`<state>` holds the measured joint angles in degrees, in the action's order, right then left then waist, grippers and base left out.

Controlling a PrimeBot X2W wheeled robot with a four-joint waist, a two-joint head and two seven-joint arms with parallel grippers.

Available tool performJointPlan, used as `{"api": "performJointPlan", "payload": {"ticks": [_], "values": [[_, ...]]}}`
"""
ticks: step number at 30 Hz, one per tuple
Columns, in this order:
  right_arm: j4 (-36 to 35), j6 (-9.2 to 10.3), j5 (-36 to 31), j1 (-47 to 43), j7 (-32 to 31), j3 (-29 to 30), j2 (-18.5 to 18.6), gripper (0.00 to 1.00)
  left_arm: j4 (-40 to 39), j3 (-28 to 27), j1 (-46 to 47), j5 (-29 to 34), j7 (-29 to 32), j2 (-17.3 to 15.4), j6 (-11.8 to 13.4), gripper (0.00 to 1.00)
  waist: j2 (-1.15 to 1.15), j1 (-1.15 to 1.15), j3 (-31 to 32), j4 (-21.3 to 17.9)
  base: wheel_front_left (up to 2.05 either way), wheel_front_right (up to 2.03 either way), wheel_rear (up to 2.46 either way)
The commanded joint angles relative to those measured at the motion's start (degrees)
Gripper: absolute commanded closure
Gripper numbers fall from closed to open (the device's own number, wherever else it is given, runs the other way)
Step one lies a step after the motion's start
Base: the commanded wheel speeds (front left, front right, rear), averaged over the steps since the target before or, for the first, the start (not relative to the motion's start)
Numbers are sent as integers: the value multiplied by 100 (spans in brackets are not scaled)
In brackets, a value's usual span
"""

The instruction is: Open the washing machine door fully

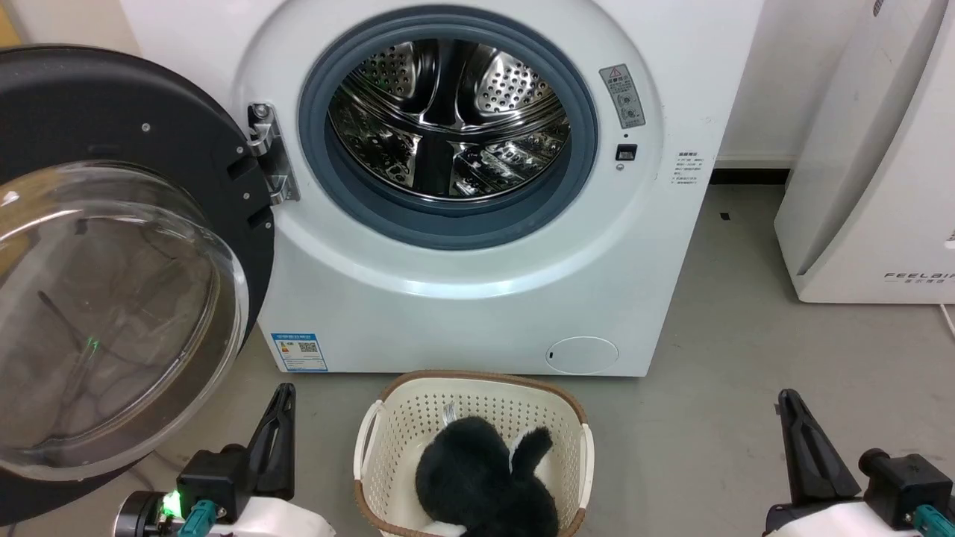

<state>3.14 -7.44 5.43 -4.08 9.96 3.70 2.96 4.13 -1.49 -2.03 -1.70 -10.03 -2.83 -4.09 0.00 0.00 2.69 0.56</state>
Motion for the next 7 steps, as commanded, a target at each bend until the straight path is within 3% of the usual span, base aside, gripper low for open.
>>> {"api": "performJointPlan", "payload": {"ticks": [1,7], "values": [[-42,-2,-37,112,-17,-12,-3,100,-38,-1,67,28,28,-2,43,100,0,0,-3,0,0,0,0],[-61,-2,-73,134,-88,-37,-3,100,-65,10,76,39,98,-3,69,100,0,0,-22,-4,0,0,0]]}}
